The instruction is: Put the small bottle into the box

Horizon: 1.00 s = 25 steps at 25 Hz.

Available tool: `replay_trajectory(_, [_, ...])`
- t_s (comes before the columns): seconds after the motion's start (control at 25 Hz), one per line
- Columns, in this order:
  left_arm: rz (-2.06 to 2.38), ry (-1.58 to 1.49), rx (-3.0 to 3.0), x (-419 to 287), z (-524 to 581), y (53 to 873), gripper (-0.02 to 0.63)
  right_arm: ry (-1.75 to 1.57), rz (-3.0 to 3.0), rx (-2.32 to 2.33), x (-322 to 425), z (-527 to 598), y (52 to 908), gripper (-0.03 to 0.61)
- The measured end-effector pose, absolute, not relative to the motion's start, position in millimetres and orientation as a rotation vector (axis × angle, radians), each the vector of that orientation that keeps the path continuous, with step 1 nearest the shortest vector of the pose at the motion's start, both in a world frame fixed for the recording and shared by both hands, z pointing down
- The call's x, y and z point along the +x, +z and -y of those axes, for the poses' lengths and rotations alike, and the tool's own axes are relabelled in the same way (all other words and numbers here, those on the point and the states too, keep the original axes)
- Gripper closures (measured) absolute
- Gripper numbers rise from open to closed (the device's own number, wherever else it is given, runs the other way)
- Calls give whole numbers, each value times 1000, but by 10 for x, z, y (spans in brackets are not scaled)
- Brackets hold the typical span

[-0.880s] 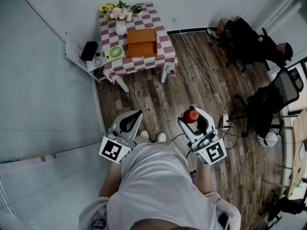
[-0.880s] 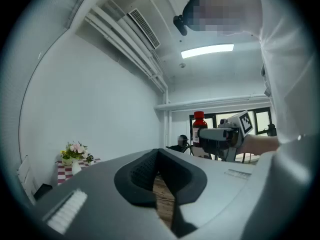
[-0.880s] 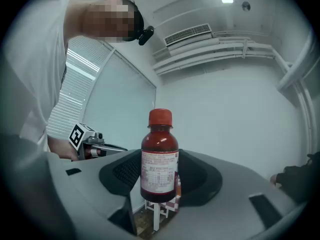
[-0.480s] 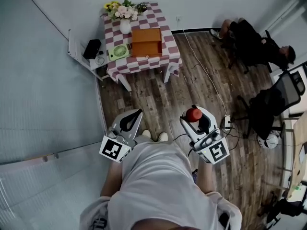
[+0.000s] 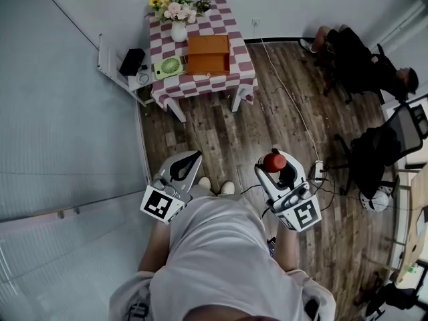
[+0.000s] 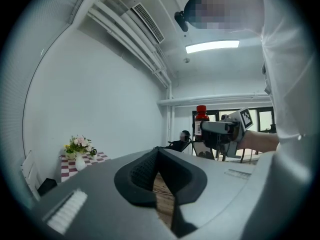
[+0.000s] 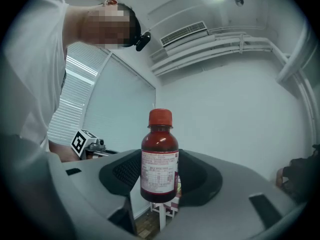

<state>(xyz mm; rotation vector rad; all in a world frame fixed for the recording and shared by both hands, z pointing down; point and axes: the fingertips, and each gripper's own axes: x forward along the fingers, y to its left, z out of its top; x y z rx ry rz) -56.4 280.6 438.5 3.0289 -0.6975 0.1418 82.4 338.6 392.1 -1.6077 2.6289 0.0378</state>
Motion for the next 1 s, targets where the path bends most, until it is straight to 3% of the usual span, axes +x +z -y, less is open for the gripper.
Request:
replay_trajectory(0.56, [642,310,2987,-173,-2966,4734,624,-26,-2617,-1540,1170,-3414,4182,359])
replay_trajectory(1.0, [601,177,2953,103,-1907,4821,624,-41,-2619,-1577,1400,-2437,4154,359])
